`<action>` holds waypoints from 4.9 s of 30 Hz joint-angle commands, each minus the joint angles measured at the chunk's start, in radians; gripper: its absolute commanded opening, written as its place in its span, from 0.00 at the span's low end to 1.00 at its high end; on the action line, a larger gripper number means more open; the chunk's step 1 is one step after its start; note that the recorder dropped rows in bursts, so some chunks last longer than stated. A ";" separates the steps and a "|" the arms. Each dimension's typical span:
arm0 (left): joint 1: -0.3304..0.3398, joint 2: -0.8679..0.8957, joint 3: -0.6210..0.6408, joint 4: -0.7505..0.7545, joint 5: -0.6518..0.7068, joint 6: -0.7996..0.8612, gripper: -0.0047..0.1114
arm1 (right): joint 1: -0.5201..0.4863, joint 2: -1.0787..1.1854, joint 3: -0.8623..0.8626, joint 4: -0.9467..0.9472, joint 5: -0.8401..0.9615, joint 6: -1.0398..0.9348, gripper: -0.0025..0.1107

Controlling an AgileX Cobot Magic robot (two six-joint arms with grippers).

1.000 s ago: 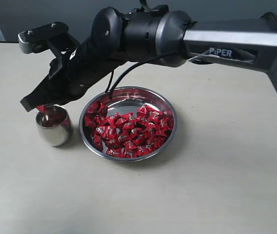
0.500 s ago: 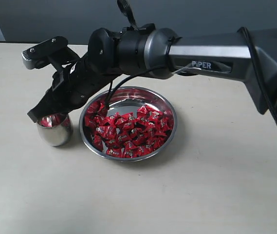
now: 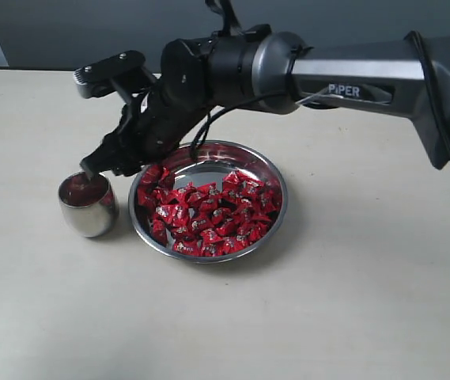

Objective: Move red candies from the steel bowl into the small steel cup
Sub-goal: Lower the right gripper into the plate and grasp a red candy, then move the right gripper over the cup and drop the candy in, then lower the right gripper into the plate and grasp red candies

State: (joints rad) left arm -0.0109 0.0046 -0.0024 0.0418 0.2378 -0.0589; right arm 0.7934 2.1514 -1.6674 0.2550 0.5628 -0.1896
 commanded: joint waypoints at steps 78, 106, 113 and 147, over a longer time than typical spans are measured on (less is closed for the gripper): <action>-0.002 -0.005 0.002 0.001 0.000 -0.002 0.04 | 0.104 -0.063 -0.004 -0.044 -0.023 0.107 0.02; -0.002 -0.005 0.002 0.001 0.000 -0.002 0.04 | -0.087 0.001 -0.004 -0.159 0.205 0.087 0.31; -0.002 -0.005 0.002 0.001 0.000 -0.002 0.04 | -0.095 0.059 -0.004 -0.170 0.254 0.053 0.31; -0.002 -0.005 0.002 0.001 0.000 -0.002 0.04 | -0.095 0.099 -0.004 -0.185 0.310 -0.079 0.56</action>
State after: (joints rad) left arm -0.0109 0.0046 -0.0024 0.0418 0.2378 -0.0589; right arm 0.7039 2.2518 -1.6674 0.0793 0.8767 -0.2585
